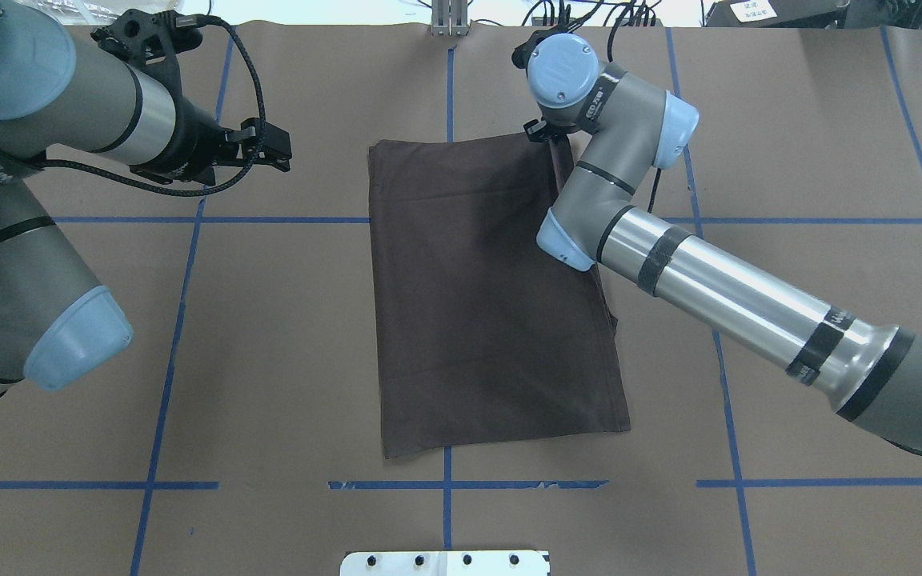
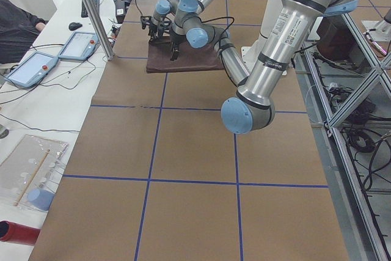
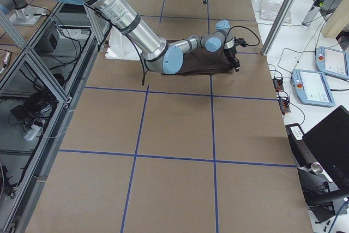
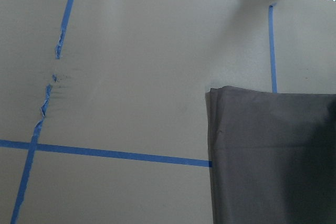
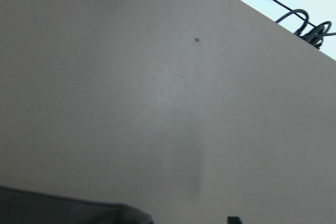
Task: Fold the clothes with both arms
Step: 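Raise the right gripper away while the left arm moves toward the shirt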
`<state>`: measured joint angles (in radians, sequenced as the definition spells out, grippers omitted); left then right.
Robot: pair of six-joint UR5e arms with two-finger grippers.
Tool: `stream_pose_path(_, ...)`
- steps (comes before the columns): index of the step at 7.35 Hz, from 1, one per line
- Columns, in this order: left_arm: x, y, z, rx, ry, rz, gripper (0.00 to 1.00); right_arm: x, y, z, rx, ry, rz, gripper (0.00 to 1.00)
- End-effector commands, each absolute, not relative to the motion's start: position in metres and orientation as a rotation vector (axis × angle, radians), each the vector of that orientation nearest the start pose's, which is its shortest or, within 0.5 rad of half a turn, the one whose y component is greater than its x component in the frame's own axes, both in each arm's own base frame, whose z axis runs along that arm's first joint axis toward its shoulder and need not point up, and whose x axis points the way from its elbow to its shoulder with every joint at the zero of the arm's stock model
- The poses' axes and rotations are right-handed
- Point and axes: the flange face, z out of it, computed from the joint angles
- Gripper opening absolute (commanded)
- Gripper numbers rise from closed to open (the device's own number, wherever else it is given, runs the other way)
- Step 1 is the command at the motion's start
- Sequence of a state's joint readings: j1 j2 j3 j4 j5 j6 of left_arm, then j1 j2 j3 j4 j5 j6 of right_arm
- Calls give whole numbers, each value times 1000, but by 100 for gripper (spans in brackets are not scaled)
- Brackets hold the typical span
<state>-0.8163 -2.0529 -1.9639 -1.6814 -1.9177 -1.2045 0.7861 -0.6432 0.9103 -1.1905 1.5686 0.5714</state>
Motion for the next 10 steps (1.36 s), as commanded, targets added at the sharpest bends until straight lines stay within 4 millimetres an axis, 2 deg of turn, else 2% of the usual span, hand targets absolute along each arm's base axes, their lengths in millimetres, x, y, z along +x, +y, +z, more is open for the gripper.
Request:
stream_pose_path(1,324,-493,199,286,998,-240,100,-436,-737,373,471,-391,-281,58)
stream_pose_path(2,318,-495,194,297,1005,-245,100,-440,-739,356,463,-441,-287,58)
stream_pose_path(3,317,-494,195,295,1007,-243,100,-446,-738,325,452,-527,-279,59)
stream_pose_path(4,318,-491,192,274,1024,-241,100,-446,-726,299,424,-634,-286,64)
stream_pose_path(5,323,-480,195,170,1063,-227,100,-445,-713,294,350,-680,-305,71)
stream_pose_path(6,337,-473,196,71,1077,-305,100,-439,-702,278,255,-727,-309,100)
stream_pose_path(7,370,-447,203,-28,1068,-369,100,-426,-682,274,129,-800,-240,100)
stream_pose_path(8,412,-414,206,-96,1047,-428,100,-405,-664,286,61,-843,-193,100)
stream_pose_path(9,464,-366,210,-137,1015,-442,100,-382,-632,310,23,-853,-156,100)
stream_pose_path(10,495,-343,215,-166,988,-481,100,-364,-608,322,-22,-853,-114,100)
